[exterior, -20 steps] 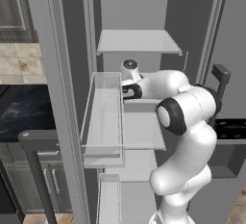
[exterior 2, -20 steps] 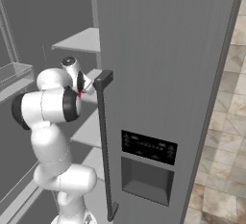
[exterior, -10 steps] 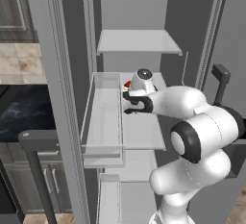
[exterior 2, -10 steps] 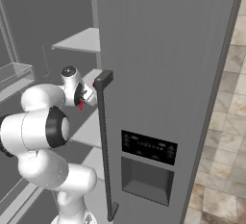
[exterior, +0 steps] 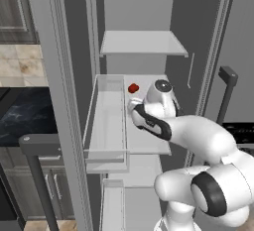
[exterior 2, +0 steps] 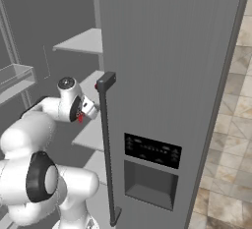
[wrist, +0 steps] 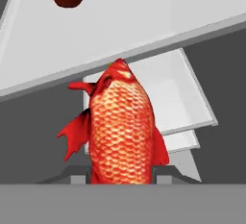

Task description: Take the cheese, fish, and bell pepper from the fridge and place them on the plate on the dining counter to create an appetizer plate.

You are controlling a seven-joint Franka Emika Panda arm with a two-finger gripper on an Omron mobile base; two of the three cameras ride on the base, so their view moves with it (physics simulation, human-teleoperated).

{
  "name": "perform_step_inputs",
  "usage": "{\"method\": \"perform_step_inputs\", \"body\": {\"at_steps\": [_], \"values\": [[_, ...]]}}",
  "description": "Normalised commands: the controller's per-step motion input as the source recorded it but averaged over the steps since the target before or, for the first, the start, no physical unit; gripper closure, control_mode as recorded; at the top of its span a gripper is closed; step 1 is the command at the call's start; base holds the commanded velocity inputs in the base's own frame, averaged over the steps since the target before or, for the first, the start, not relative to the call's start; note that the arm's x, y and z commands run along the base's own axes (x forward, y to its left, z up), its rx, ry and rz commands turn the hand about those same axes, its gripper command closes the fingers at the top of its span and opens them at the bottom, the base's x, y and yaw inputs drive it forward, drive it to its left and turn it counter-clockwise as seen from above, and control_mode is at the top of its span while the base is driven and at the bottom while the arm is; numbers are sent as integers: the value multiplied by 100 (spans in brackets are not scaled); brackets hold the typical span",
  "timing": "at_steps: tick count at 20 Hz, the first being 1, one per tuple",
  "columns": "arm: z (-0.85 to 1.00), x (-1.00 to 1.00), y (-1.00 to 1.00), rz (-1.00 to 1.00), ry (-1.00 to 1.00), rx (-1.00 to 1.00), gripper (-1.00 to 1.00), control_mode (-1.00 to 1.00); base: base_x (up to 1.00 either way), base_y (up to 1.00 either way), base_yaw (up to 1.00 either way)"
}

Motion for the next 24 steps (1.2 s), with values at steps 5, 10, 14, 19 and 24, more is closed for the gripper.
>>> {"method": "perform_step_inputs", "body": {"at_steps": [5, 10, 14, 19, 24], "values": [[46, -100, 0, 0, 2, 0, 100, -100, 0, 0, 0], [66, -100, -1, 1, 9, 0, 100, -100, 0, 0, 0], [44, -89, -8, 5, 16, 0, 100, -100, 0, 0, 0], [30, -54, -15, 9, 20, 0, 100, -100, 0, 0, 0], [11, -24, -11, 8, 22, 0, 100, -100, 0, 0, 0]]}}
